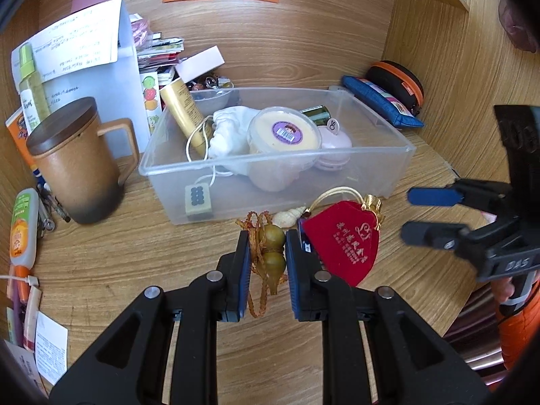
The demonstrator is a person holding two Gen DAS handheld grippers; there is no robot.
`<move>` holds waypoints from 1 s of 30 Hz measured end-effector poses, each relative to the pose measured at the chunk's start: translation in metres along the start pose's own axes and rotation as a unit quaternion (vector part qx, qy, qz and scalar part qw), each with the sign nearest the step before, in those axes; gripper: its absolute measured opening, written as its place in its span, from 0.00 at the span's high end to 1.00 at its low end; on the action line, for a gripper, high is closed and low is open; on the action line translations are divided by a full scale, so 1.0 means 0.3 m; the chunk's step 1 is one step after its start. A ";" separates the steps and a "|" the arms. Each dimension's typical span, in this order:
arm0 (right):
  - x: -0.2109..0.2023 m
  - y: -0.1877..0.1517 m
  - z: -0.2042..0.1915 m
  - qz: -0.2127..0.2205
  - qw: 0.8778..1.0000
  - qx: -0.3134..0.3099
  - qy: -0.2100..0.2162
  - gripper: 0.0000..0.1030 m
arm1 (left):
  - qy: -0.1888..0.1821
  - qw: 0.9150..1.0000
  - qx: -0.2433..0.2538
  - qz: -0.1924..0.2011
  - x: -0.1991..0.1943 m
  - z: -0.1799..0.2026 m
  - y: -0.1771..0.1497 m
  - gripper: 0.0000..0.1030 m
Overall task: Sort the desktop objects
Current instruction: 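Lift the red pouch with the right gripper while the left lifts the gourd ornament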
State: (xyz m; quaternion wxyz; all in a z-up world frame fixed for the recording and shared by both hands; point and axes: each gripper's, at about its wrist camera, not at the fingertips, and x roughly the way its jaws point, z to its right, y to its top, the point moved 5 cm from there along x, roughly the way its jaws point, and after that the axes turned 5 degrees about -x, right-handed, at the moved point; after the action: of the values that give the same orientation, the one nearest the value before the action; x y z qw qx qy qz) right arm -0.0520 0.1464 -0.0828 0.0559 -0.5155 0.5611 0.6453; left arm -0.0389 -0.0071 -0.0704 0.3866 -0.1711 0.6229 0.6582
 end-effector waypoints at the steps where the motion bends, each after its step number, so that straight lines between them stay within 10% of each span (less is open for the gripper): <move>1: 0.016 -0.003 -0.007 -0.005 1.000 0.000 0.002 0.41 | -0.001 1.000 -0.001 0.000 -0.002 -0.003 -0.005 0.82; 14: 0.209 -0.012 -0.042 -0.054 0.992 -0.049 -0.103 0.34 | -0.010 1.000 -0.025 0.000 -0.045 -0.080 -0.076 0.82; 21: 0.207 0.003 -0.066 -0.036 0.998 -0.030 -0.049 0.73 | -0.016 0.999 -0.031 0.001 -0.051 -0.083 -0.088 0.82; 30: 0.146 0.054 -0.062 0.019 0.997 0.045 0.057 0.82 | -0.025 0.999 -0.035 0.013 -0.087 -0.075 -0.043 0.82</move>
State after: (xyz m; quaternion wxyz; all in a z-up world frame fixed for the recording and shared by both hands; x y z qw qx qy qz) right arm -0.0718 0.1038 -0.1010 0.0347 -0.5378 0.6017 0.5896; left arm -0.0186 -0.0373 -0.0644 0.3873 -0.1595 0.5919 0.6887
